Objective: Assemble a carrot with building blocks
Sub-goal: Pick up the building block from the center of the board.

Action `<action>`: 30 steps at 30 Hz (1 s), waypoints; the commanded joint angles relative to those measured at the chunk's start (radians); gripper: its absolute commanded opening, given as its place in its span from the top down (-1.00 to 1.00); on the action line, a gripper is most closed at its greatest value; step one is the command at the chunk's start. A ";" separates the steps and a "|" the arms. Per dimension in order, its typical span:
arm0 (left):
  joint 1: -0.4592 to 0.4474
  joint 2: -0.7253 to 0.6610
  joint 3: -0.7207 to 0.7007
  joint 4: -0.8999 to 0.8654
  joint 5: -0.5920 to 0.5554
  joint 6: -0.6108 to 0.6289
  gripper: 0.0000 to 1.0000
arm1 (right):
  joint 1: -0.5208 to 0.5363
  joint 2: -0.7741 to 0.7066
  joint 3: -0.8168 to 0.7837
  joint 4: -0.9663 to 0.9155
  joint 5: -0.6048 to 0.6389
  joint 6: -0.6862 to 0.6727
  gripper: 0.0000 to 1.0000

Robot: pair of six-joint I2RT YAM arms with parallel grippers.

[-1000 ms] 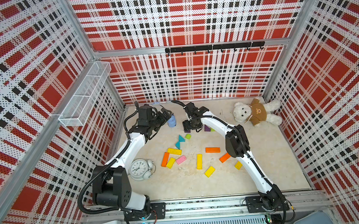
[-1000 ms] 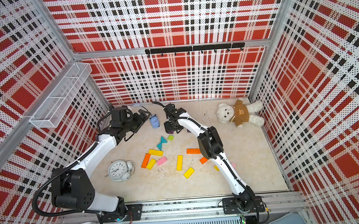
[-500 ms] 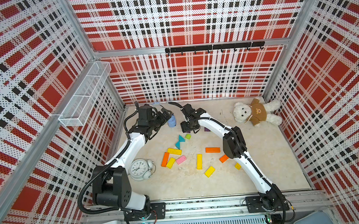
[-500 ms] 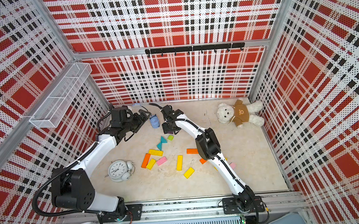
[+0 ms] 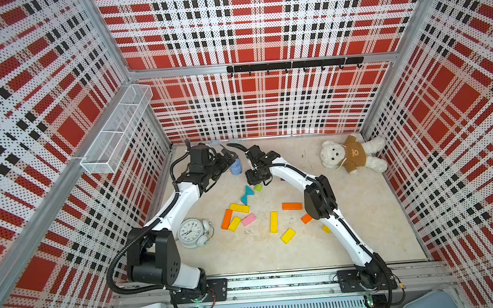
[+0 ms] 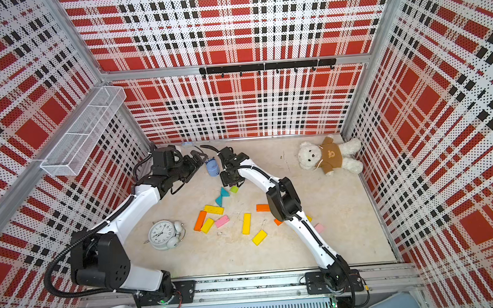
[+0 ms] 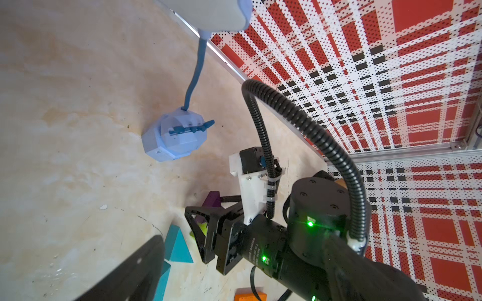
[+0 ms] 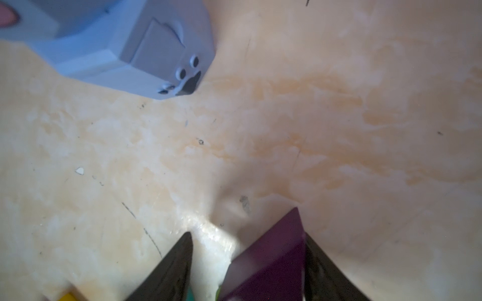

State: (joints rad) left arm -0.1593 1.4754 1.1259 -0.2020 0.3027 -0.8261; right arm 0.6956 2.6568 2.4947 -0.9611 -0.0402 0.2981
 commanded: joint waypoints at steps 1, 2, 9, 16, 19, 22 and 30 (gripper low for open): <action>-0.006 -0.006 -0.006 0.020 0.003 -0.004 -0.93 | 0.005 0.025 0.025 -0.011 0.031 -0.035 -0.23; -0.006 -0.004 -0.006 0.019 0.003 -0.004 -0.94 | 0.004 0.023 0.021 -0.015 0.035 -0.042 -0.22; -0.011 -0.001 -0.006 0.020 0.004 -0.004 -0.93 | 0.011 -0.011 -0.012 -0.024 0.087 -0.059 -0.11; -0.018 -0.001 -0.008 0.021 -0.001 -0.004 -0.93 | 0.013 -0.014 -0.031 -0.015 0.097 -0.033 0.02; -0.017 -0.001 -0.007 0.019 0.000 -0.003 -0.93 | 0.013 -0.018 -0.037 -0.009 0.113 -0.017 0.08; -0.018 -0.003 -0.006 0.020 0.000 -0.004 -0.93 | 0.013 -0.029 -0.046 -0.006 0.134 0.001 0.13; -0.015 -0.006 -0.006 0.020 0.002 -0.004 -0.93 | 0.013 -0.084 -0.081 0.017 0.185 0.044 0.20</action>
State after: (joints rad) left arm -0.1719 1.4754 1.1259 -0.2012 0.3035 -0.8261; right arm 0.7059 2.6301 2.4294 -0.9550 0.1047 0.3103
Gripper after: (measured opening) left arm 0.967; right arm 0.425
